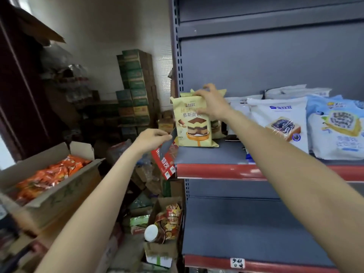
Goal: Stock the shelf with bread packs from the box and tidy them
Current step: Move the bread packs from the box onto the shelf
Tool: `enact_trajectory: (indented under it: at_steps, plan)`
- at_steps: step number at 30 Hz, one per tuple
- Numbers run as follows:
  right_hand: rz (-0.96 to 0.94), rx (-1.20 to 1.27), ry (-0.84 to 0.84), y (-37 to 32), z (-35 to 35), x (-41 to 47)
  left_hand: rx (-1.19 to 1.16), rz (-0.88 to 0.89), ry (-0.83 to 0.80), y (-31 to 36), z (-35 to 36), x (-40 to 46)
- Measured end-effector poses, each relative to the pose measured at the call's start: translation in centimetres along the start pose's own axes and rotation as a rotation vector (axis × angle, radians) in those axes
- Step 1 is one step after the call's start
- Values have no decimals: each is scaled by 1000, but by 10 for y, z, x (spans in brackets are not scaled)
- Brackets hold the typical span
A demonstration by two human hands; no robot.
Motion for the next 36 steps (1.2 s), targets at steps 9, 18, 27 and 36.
enact_trajectory:
  at_steps: [9, 18, 27, 36]
  plan:
    - [17, -261, 122, -9, 24, -40, 211, 74, 196, 3, 5, -10]
    - [106, 226, 312, -10, -2, -207, 193, 621, 437, 37, 46, -113]
    - [347, 329, -341, 66, 120, -412, 38, 660, 56, -50, 183, -241]
    - [613, 341, -910, 130, 267, -574, 325, -108, -546, -223, 347, -301]
Point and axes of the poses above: each hand's wrist, its own x-axis towards the middle knuckle, its own z-axis out of the palm, y = z × x, the point moved 5 cm from there along x, towards the middle knuckle, and after that the axes turned 14 degrees about -x, right-handed, at the moved point
